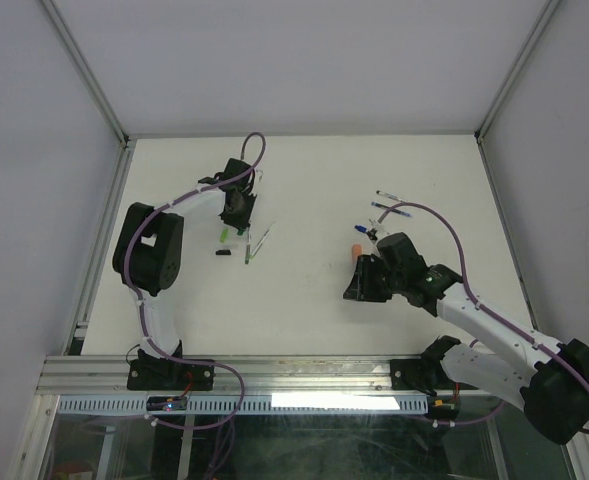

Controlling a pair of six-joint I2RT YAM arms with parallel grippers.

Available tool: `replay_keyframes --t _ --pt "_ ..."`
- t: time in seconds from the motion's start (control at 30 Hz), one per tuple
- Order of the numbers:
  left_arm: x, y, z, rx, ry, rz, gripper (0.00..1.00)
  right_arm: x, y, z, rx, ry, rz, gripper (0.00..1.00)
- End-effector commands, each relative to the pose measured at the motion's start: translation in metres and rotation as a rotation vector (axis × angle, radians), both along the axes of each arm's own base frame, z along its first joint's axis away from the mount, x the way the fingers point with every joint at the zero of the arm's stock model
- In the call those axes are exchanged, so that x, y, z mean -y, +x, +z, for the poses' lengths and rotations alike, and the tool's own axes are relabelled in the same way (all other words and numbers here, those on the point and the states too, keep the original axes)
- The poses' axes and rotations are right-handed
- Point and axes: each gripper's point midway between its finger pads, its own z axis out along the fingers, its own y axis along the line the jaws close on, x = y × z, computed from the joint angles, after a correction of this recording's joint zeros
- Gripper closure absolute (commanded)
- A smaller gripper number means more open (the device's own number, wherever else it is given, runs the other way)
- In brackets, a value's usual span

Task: Insert the pens into the pen caps
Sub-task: Pick up the pen cap from the center of the board, then place the pen cap at the center of the board.

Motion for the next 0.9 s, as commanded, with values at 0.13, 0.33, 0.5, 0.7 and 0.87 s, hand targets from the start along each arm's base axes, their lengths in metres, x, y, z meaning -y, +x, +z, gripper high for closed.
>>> replay_keyframes --t 0.13,0.33,0.5,0.7,0.87 --pt "0.012 -0.011 0.027 0.011 -0.068 -0.018 0.86 -0.006 0.006 0.019 0.050 0.051 0.007 0.64" --pt "0.021 -0.025 0.044 0.029 -0.110 -0.035 0.85 -0.007 0.005 0.019 0.048 0.056 0.010 0.64" --pt "0.023 -0.033 0.048 0.025 -0.120 -0.039 0.85 -0.008 0.005 0.018 0.045 0.062 0.010 0.64" --pt "0.059 -0.052 0.061 0.025 -0.172 -0.111 0.84 -0.006 0.003 0.016 0.044 0.060 0.005 0.64" --pt "0.118 -0.093 0.052 -0.030 -0.217 -0.217 0.84 -0.007 0.003 0.015 0.042 0.063 0.003 0.64"
